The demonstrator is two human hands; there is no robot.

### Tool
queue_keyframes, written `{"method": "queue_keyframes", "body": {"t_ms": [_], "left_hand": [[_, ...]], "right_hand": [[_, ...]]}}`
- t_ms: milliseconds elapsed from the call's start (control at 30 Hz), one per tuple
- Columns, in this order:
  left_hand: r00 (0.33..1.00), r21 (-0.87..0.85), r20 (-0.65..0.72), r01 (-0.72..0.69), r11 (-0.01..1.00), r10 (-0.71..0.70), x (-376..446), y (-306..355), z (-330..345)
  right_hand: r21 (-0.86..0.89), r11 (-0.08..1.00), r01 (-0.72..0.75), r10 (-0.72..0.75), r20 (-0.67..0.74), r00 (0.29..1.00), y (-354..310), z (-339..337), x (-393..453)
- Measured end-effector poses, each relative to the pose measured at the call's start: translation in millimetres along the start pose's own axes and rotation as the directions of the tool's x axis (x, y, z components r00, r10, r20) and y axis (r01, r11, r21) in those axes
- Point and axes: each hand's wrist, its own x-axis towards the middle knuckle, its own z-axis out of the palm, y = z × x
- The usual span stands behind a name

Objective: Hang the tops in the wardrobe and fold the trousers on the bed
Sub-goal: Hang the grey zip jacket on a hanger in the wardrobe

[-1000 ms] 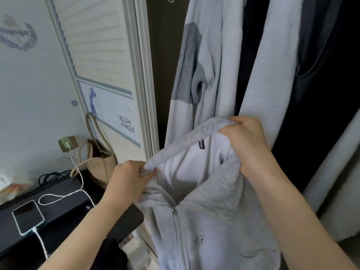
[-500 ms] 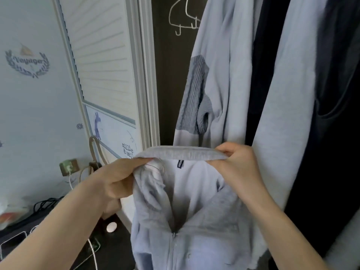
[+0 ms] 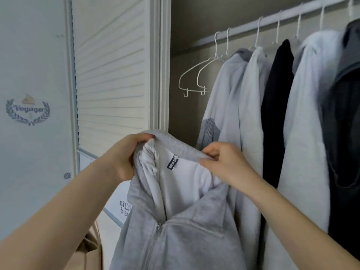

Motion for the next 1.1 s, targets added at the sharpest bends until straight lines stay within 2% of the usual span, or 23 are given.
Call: {"method": "queue_keyframes", "body": {"t_ms": [67, 167, 367, 433, 533, 600, 733, 833, 967, 1100], "left_hand": [[1.000, 0.015, -0.007, -0.021, 1.000, 0.021, 8, 15, 8], [0.990, 0.074, -0.031, -0.132, 0.988, 0.135, 20, 27, 18], [0.960, 0.243, -0.014, -0.267, 0.933, 0.278, 39, 26, 18], [0.949, 0.264, 0.009, -0.305, 0.915, 0.314, 42, 23, 16], [0.940, 0.265, 0.021, -0.335, 0.904, 0.341, 46, 20, 14], [0.937, 0.255, 0.037, -0.345, 0.904, 0.347, 47, 19, 13], [0.939, 0.235, 0.071, -0.345, 0.909, 0.338, 50, 16, 8], [0.937, 0.226, 0.082, -0.349, 0.910, 0.339, 51, 13, 6], [0.929, 0.246, 0.083, -0.371, 0.896, 0.362, 53, 13, 7], [0.923, 0.258, 0.086, -0.383, 0.887, 0.374, 51, 14, 9]], "right_hand": [[-0.037, 0.998, 0.058, -0.061, -0.065, 0.996, -24, -2, 30], [-0.139, 0.984, 0.113, -0.140, -0.205, 0.969, -58, -8, 87], [-0.233, 0.972, 0.036, -0.128, -0.397, 0.909, -93, -28, 187], [-0.296, 0.953, -0.068, -0.060, -0.403, 0.913, -91, -31, 211], [-0.363, 0.892, -0.269, 0.117, -0.389, 0.914, -77, -39, 238], [-0.395, 0.851, -0.348, 0.193, -0.381, 0.904, -69, -49, 250], [-0.438, 0.833, -0.338, 0.220, -0.297, 0.929, -60, -58, 266], [-0.427, 0.817, -0.387, 0.254, -0.336, 0.907, -56, -50, 273], [-0.501, 0.777, -0.381, 0.273, -0.278, 0.921, -60, -32, 282], [-0.346, 0.851, -0.395, 0.323, -0.248, 0.913, -64, -26, 288]]}}
